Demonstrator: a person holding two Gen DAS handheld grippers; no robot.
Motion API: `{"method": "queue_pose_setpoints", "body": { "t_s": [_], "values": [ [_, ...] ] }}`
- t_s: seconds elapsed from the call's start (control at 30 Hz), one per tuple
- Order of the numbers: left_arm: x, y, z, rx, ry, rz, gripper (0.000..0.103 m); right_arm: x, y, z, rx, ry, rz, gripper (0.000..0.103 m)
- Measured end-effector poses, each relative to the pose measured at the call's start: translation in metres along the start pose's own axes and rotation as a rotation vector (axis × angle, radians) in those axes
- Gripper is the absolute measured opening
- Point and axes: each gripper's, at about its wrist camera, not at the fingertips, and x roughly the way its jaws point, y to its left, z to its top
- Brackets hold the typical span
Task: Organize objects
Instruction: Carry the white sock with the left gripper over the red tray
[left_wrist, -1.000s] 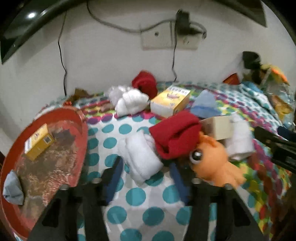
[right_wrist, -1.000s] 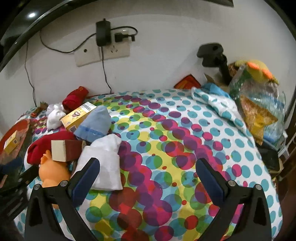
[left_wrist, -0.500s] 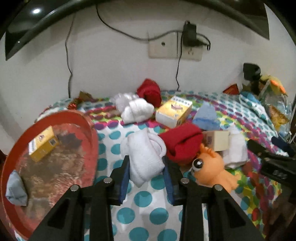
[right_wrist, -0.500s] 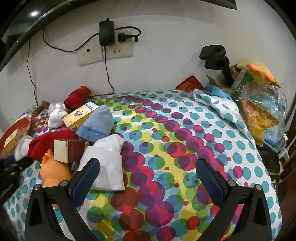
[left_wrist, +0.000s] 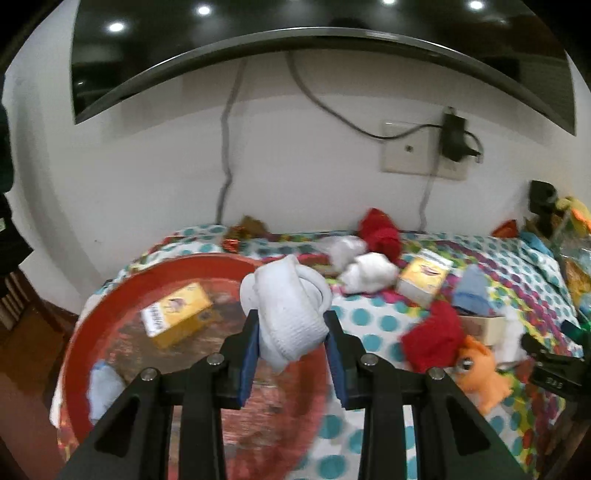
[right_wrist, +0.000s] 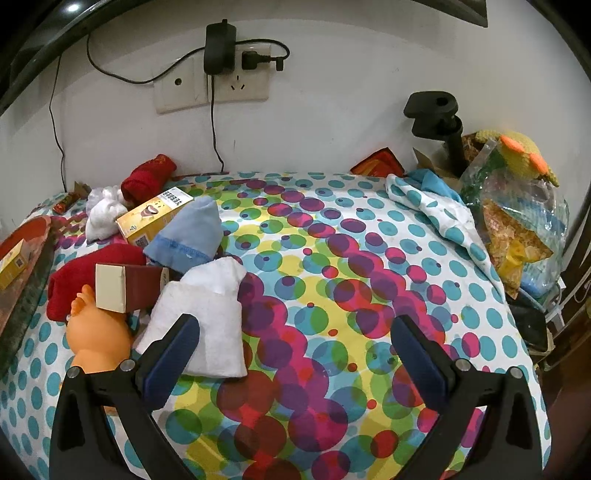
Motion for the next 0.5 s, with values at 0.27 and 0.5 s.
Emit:
{"method": "queue_pose_setpoints", "body": {
  "t_s": [0.27,0.5],
  "values": [
    [0.014,0.072,-0.005,-0.062,0.034,0.117,0.034,0.001,0.002,0.001,-0.005,0.004,0.002,0.103],
    [0.017,0.153,-0.006,-0.153,0.069,0.197,0.034,0.003,0.005,0.001,-0.019,0.010,0.004,0.103]
  ]
}}
